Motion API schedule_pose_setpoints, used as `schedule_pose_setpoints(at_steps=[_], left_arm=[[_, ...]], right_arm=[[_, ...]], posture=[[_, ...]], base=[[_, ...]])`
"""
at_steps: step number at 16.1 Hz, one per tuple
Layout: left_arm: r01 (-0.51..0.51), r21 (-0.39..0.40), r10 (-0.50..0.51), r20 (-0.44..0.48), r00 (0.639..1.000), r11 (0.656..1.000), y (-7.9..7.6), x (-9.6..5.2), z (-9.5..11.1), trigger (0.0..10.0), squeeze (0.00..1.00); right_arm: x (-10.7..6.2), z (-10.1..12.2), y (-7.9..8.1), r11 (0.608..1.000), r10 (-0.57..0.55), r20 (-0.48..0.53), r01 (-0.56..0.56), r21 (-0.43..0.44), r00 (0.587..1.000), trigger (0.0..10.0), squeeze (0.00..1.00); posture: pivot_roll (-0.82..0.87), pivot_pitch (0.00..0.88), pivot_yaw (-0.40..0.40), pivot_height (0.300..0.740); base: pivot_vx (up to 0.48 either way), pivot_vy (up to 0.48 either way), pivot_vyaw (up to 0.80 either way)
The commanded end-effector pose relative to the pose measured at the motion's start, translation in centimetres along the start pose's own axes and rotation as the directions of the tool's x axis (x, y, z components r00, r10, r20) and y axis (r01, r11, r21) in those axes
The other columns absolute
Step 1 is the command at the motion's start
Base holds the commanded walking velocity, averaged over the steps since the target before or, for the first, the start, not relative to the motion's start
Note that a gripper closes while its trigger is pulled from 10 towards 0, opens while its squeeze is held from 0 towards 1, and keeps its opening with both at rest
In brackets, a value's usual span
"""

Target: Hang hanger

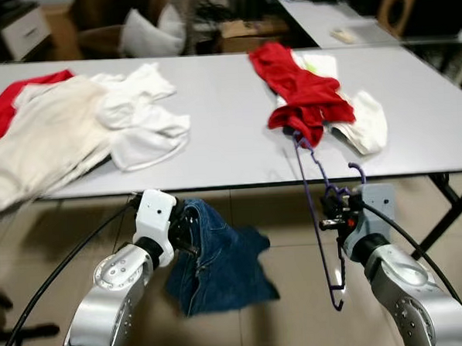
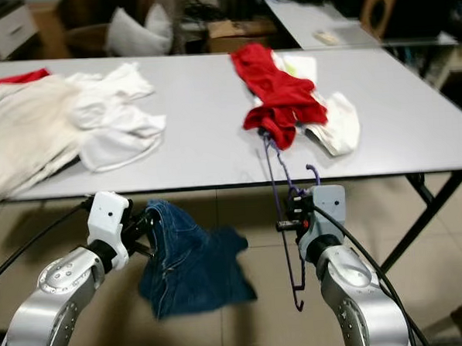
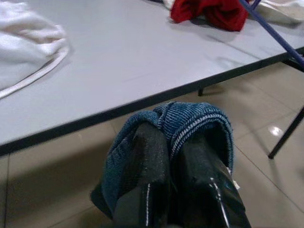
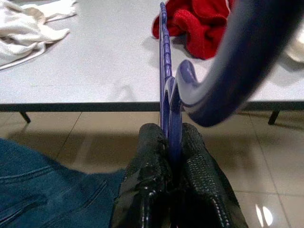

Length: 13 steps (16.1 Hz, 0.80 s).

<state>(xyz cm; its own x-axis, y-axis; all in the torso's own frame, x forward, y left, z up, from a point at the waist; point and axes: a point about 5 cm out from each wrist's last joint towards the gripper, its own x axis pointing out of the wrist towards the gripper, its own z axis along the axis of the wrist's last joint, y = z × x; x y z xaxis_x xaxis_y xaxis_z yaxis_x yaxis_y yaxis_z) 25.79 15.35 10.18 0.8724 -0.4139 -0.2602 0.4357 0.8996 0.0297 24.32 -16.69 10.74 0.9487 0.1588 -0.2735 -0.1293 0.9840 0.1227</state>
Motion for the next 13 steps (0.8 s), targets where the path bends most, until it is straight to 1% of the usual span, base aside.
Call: schedule_pose_setpoints(at_steps=[1, 7, 8, 11, 12, 13], left_arm=[[-0.017, 0.023, 0.016, 0.031, 0.999, 1.000, 0.38, -0.10, 0.71, 10.0, 0.00], [-0.022, 0.005, 0.022, 0.025, 0.999, 1.000, 0.27, -0.18, 0.55, 10.0, 0.00], [-0.024, 0.003, 0.024, 0.026, 0.999, 1.000, 0.27, -0.22, 0.54, 10.0, 0.00], [-0.026, 0.005, 0.026, 0.029, 0.999, 1.000, 0.26, -0.28, 0.56, 10.0, 0.00], [-0.025, 0.006, 0.025, 0.032, 0.999, 1.000, 0.28, -0.25, 0.64, 10.0, 0.00], [-0.026, 0.012, 0.025, 0.041, 0.999, 1.000, 0.31, -0.19, 0.92, 10.0, 0.00]], right_arm=[[0.11, 0.05, 0.18, 1.000, 0.005, 0.000, -0.005, -0.012, 1.000, 10.0, 0.00], [0.07, 0.04, 0.13, 1.000, -0.002, 0.011, 0.002, -0.020, 1.000, 10.0, 0.00], [0.11, -0.11, 0.29, 1.000, 0.018, -0.004, -0.018, -0.001, 1.000, 10.0, 0.00], [0.14, 0.55, 0.60, 0.999, 0.034, 0.052, -0.033, -0.033, 0.998, 10.0, 0.00], [0.14, 0.63, 0.63, 0.999, 0.038, 0.055, -0.035, -0.041, 0.998, 10.0, 0.00], [0.14, 0.70, 0.61, 0.997, 0.045, 0.050, -0.042, -0.067, 0.998, 10.0, 0.00]], posture=[[0.05, 0.000, 0.024, 0.740], [0.05, 0.000, 0.019, 0.740], [0.05, 0.000, 0.019, 0.740], [0.05, 0.000, 0.019, 0.740], [0.05, 0.000, 0.019, 0.740], [0.05, 0.000, 0.019, 0.740]], base=[[0.000, -0.244, 0.00], [0.000, 0.000, 0.00], [0.000, 0.000, 0.00], [0.000, 0.000, 0.00], [0.000, 0.000, 0.00], [0.000, 0.000, 0.00]])
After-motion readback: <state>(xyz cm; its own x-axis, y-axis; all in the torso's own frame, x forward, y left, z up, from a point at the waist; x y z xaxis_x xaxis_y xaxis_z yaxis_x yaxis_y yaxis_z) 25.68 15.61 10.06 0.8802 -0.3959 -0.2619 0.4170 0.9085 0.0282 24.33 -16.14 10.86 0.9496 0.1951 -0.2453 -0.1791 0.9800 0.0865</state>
